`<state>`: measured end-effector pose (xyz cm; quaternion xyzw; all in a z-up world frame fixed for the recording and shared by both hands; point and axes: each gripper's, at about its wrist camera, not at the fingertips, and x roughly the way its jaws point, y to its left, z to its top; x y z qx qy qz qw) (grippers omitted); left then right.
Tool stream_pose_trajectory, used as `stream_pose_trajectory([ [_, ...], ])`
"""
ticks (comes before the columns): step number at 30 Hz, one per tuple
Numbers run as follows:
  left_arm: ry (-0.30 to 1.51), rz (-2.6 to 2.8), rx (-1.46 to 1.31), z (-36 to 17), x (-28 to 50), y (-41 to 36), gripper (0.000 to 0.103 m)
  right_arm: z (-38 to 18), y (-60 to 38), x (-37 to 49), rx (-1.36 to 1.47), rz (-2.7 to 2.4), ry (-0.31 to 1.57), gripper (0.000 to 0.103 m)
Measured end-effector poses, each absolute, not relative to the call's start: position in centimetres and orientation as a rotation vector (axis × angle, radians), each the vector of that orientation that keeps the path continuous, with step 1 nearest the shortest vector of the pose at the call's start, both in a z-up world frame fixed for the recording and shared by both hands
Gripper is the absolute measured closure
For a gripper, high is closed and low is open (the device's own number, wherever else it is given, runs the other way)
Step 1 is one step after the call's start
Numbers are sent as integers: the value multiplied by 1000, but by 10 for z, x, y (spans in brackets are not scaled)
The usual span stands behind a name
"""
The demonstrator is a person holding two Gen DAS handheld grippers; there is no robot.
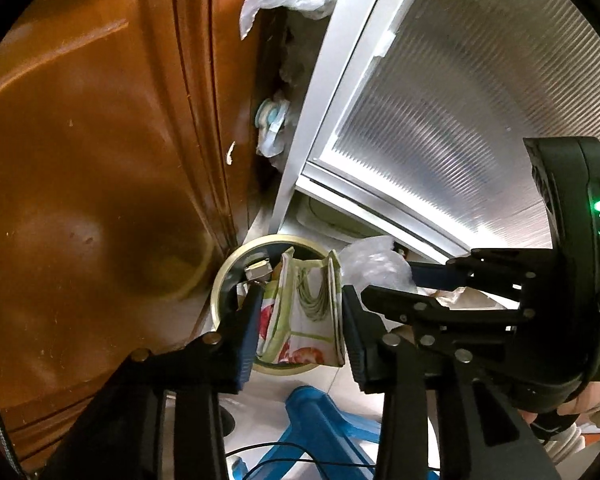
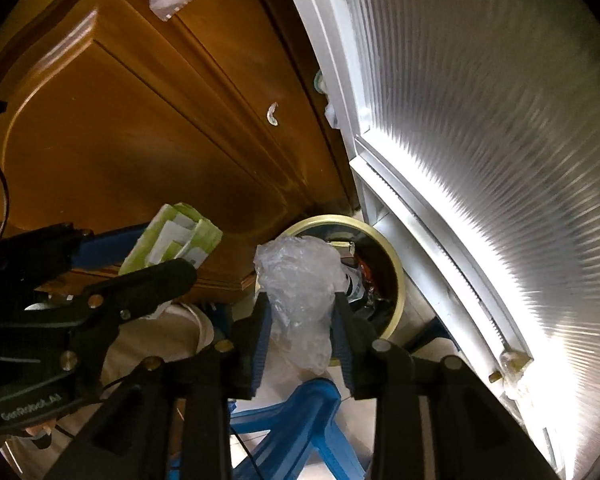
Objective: Collect trash
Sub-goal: 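Open both tools to drop the tissue pack and plastic bag into the bin, then raise both tools up to the counter corner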
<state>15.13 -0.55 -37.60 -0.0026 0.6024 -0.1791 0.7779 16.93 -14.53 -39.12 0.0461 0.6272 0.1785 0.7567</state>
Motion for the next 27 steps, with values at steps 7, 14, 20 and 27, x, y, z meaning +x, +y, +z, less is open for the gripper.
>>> stream_pose_trajectory([
  [7,1336,-381,-22,-382,151,-2,53,-394,-144,166,103,389,1369,57],
  [14,1335,-363,-8,-382,148,0,46,-390,-145,161,94,385,1361,57],
  [20,1326,-350,-13,-376,143,5,40,-383,-145,156,73,380,1334,57],
  [27,1275,-360,-10,-347,128,5,25,-350,-150,144,41,353,1269,57],
])
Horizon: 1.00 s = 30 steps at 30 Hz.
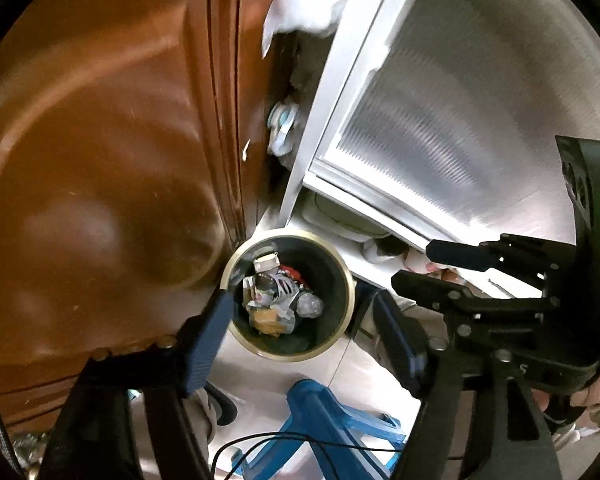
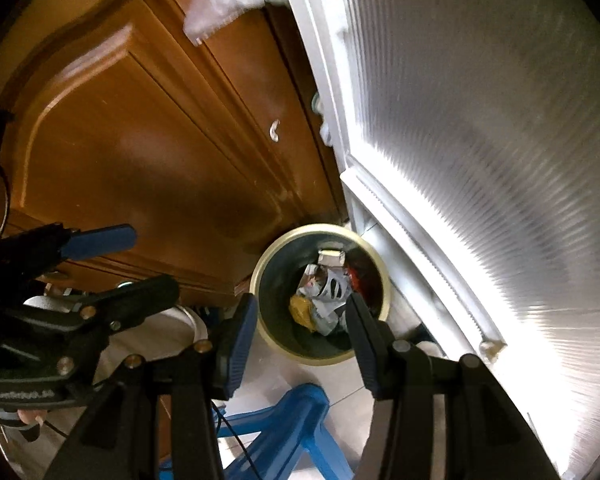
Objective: Collect trash
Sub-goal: 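Raise both tools up to the counter corner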
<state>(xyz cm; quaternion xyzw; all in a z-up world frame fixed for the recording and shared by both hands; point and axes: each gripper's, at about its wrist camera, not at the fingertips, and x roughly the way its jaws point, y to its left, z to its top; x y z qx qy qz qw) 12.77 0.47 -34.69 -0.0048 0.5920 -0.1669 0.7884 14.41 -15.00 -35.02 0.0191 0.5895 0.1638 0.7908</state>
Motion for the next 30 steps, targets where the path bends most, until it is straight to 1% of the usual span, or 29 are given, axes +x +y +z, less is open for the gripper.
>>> stream_pose_trajectory([
  [1,1265,-363,-5,-340,124,4,17,-347,-150,143,27,346,1262,57],
  [3,1241,-365,10,-326,117,2,9,-334,-152,136,-14,334,1242,57],
  [10,1183,-415,40,-272,93,-8,9,-277,-160,106,-122,331,1151,54],
  [19,1017,-472,53,-163,75,-17,7,-187,-186,74,-86,339,1021,54],
  [24,928,-480,81,-95,91,-22,4,-125,-204,79,-52,337,917,54],
  [30,813,-516,120,-21,129,-41,4,-45,-227,116,-22,347,788,54],
])
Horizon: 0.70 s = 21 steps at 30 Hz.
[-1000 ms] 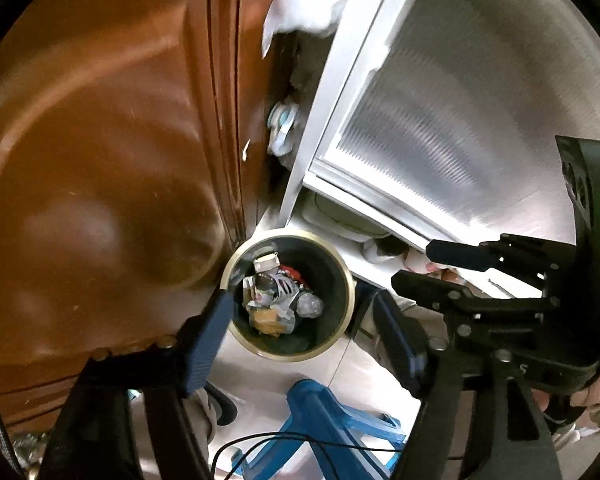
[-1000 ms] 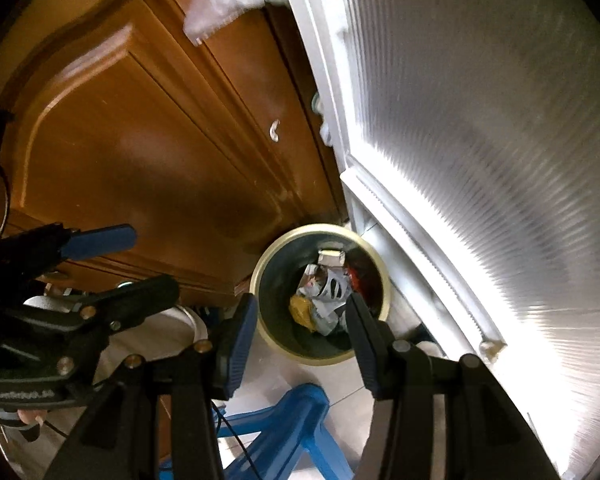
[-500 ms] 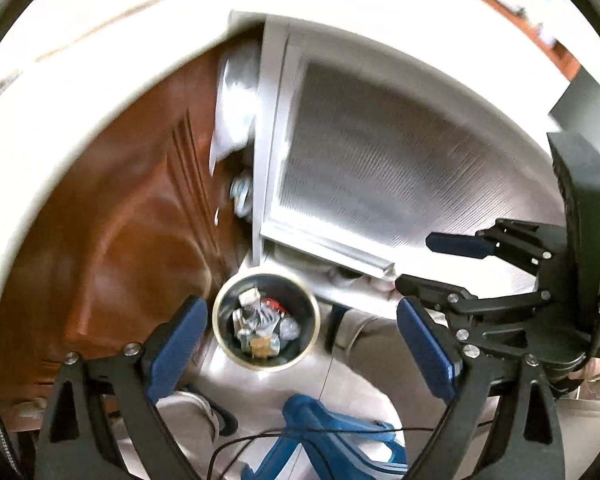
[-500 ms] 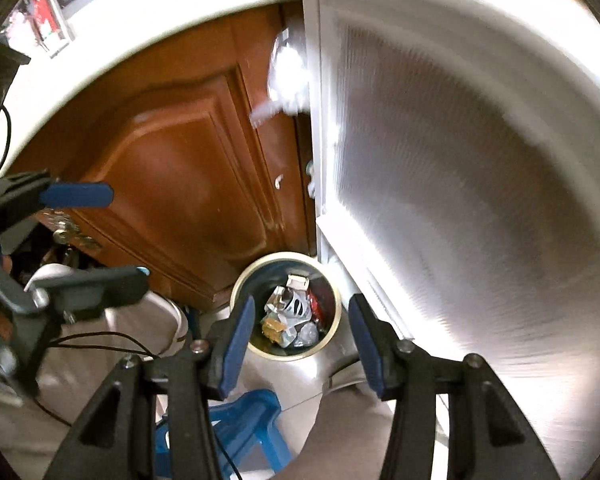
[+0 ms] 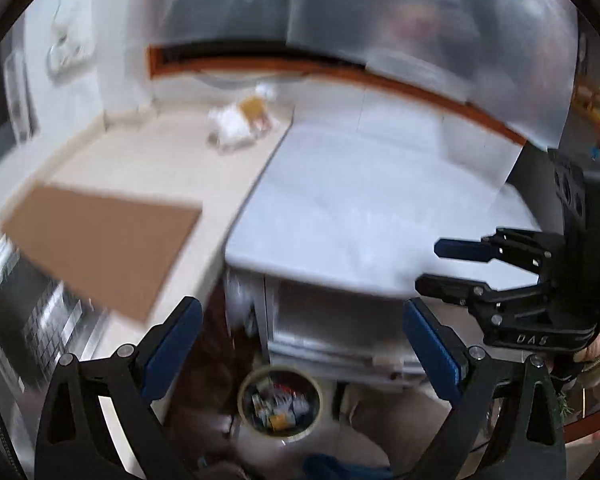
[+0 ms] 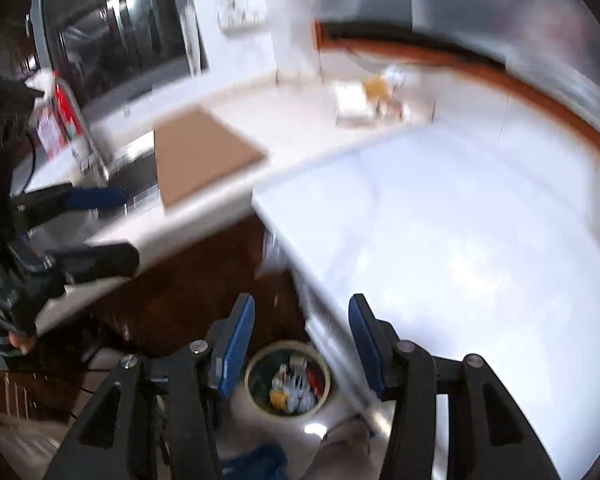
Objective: Collect trash
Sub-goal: 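Raise both tools up to the counter corner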
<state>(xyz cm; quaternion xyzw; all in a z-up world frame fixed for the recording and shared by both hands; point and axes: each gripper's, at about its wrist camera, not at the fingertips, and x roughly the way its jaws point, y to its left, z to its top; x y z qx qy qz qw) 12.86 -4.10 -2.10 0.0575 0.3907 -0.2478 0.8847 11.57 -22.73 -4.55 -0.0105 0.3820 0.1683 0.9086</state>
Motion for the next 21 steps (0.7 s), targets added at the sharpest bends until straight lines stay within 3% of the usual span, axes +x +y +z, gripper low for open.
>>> stream_pose_trajectory([
  [5,761,-483,157,10,185,-69,1,0,-247,172,-33,318,698,52],
  [11,799,-422,80,11,281,-82,1,19,-257,257,-24,259,646,50],
  [21,868,-283,-9,-48,418,-97,1,-7,-284,376,116,207,662,45],
])
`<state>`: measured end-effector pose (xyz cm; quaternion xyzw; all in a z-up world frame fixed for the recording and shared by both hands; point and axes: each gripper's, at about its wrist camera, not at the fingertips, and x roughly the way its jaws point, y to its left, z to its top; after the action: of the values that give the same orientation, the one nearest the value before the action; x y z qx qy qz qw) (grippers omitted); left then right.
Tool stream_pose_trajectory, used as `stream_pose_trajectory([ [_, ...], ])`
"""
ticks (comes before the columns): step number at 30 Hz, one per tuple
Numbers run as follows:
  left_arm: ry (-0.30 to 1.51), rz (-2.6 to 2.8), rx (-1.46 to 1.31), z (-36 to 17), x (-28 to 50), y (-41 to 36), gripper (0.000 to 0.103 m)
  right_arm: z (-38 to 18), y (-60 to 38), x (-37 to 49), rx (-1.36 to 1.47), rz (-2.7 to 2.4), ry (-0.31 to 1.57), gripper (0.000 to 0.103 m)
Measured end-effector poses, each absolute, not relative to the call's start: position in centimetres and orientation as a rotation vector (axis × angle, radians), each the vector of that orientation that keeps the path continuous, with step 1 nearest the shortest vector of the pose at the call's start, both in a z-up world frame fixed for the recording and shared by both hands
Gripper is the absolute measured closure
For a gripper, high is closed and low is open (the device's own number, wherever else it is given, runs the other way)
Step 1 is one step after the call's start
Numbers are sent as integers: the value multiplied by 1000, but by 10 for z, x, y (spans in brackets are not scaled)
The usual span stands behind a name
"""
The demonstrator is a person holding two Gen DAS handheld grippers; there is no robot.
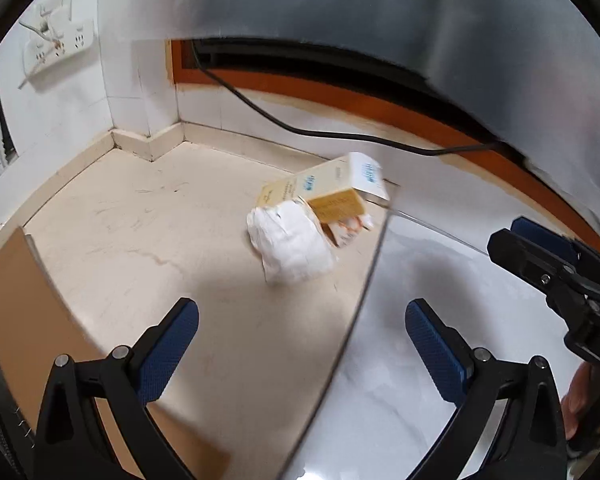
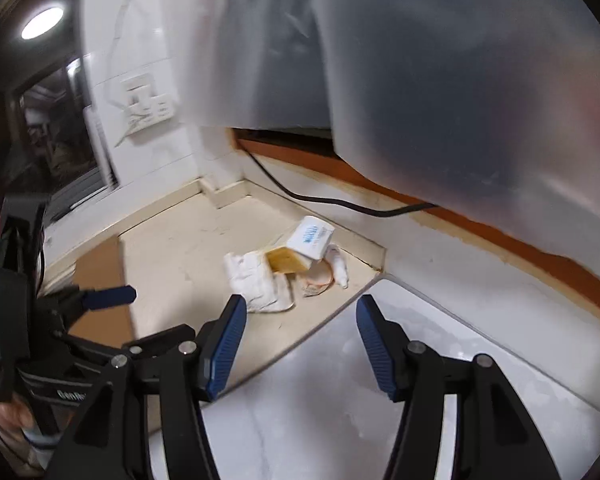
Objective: Collect trash
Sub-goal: 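Grasp the white paper bag with the left tool while the right tool grasps the atomy box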
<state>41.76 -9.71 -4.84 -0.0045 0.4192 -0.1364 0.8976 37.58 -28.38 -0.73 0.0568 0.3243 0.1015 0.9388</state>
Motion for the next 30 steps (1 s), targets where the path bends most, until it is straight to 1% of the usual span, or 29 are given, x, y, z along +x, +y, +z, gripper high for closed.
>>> stream_pose_trajectory([
  [4,892,-248,-31,-71,450,-105,1,-27,-293,407,223,206,691,45],
  [8,904,-218,-45,-90,475,-113,1,-38,-293,424,258,215,690,44],
  [10,913,-208,-45,-97,484,-117,1,-41,-293,431,263,220,685,40],
  [14,925,-182,-59,-114,502,-125,1,-46,-287,442,263,234,680,38],
  [26,918,-168,-143,-132,520,-108,1,-57,-272,472,287,251,680,37],
  [27,909,-171,-148,-133,519,-106,3,-57,-270,474,290,251,681,37],
  [29,900,-174,-161,-132,519,-103,17,-58,-268,479,296,246,678,36],
  [30,900,-179,-169,-132,519,-102,36,-59,-267,481,298,242,678,35],
])
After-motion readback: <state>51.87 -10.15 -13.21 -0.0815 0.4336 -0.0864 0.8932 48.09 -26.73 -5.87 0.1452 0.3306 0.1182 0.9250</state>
